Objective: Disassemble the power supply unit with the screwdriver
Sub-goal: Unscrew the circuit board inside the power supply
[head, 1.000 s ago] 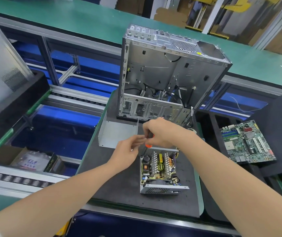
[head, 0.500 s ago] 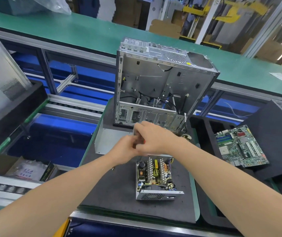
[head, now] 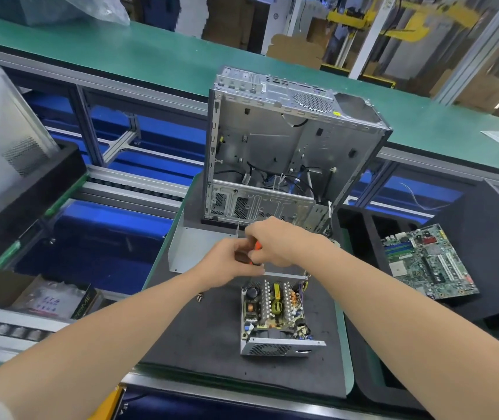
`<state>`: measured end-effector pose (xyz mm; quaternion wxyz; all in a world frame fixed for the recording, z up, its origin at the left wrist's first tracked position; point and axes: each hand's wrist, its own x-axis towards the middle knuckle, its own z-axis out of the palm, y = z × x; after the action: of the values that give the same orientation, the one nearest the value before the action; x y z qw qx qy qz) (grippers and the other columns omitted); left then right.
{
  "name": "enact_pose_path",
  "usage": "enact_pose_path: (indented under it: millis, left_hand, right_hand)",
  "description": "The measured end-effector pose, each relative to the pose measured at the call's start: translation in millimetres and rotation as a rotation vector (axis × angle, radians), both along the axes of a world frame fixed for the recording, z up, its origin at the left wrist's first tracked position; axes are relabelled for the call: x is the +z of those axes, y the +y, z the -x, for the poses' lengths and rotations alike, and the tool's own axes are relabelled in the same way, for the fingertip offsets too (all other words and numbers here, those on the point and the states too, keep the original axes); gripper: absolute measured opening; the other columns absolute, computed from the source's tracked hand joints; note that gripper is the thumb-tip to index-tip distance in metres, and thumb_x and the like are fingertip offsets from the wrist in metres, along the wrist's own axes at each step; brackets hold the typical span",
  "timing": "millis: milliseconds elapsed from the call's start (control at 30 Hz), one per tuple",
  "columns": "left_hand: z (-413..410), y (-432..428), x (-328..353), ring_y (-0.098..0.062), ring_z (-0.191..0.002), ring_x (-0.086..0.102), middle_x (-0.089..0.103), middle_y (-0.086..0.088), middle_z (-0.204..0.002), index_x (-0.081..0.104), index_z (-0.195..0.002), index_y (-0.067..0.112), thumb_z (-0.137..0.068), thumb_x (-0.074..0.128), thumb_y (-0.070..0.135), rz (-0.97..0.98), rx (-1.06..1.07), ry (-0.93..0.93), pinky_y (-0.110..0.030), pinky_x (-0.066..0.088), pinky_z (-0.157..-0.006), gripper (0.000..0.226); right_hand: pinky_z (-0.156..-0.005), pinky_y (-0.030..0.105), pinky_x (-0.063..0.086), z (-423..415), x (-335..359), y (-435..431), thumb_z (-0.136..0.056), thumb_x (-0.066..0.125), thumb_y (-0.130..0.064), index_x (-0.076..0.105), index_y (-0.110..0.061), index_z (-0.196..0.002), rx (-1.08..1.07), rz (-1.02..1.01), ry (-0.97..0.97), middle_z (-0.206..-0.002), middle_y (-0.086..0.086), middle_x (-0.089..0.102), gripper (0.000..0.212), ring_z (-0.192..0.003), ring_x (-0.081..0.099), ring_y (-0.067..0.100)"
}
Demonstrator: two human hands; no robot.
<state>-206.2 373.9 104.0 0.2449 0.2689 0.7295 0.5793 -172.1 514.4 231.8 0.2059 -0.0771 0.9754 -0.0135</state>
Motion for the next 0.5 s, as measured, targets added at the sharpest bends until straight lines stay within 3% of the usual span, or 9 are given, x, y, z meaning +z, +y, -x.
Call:
enact_pose_path:
  millis: [133,200,300,400,500]
  left_hand:
    - [3,3,5,-0.01,-0.079,0.07,0.08,-0.007,-0.093,0.076,-0.098,0.009,-0.08,0.092,0.018,0.072,-0.024,0.037,-0.024,0.055,-0.074,0.025]
    - [5,3,6,-0.008,-0.073,0.065,0.078,-0.007,-0.086,0.078,-0.095,0.006,-0.079,0.092,0.016,0.084,-0.049,0.035,-0.022,0.053,-0.07,0.024]
    - [7,0,5,-0.003,-0.063,0.058,0.07,0.007,-0.07,0.076,-0.085,0.005,-0.079,0.093,0.015,0.105,-0.075,0.016,-0.017,0.046,-0.063,0.021]
    - [6,0,2,-0.004,-0.061,0.053,0.066,0.008,-0.066,0.073,-0.079,0.011,-0.076,0.094,0.019,0.109,-0.067,0.038,-0.02,0.043,-0.06,0.023]
    - [4,-1,2,-0.003,-0.064,0.058,0.072,0.008,-0.07,0.073,-0.078,0.016,-0.07,0.091,0.024,0.094,-0.054,0.043,-0.028,0.047,-0.061,0.021]
  right_hand:
    - [-0.069,0.04,0.053,2,0,1,-0.081,0.071,-0.012,0.058,-0.021,-0.093,0.183,0.009,-0.038,-0.089,-0.005,0.057,0.02,-0.086,0.058,0.022]
    - [-0.075,0.041,0.052,4,-1,2,-0.079,0.073,-0.011,0.059,-0.021,-0.094,0.272,-0.017,-0.054,-0.091,-0.008,0.05,0.022,-0.089,0.054,0.02]
    - [-0.079,0.043,0.052,5,-5,3,-0.083,0.071,-0.013,0.059,-0.021,-0.098,0.339,-0.057,-0.07,-0.098,-0.005,0.044,0.021,-0.092,0.054,0.023]
    - [-0.074,0.042,0.053,1,-9,1,-0.083,0.067,-0.017,0.06,-0.02,-0.098,0.3,-0.051,-0.019,-0.097,-0.005,0.046,0.018,-0.088,0.056,0.021]
    - [-0.065,0.038,0.052,-7,-9,-2,-0.084,0.066,-0.033,0.056,-0.019,-0.093,0.22,0.049,0.105,-0.089,-0.005,0.049,0.02,-0.079,0.056,0.019]
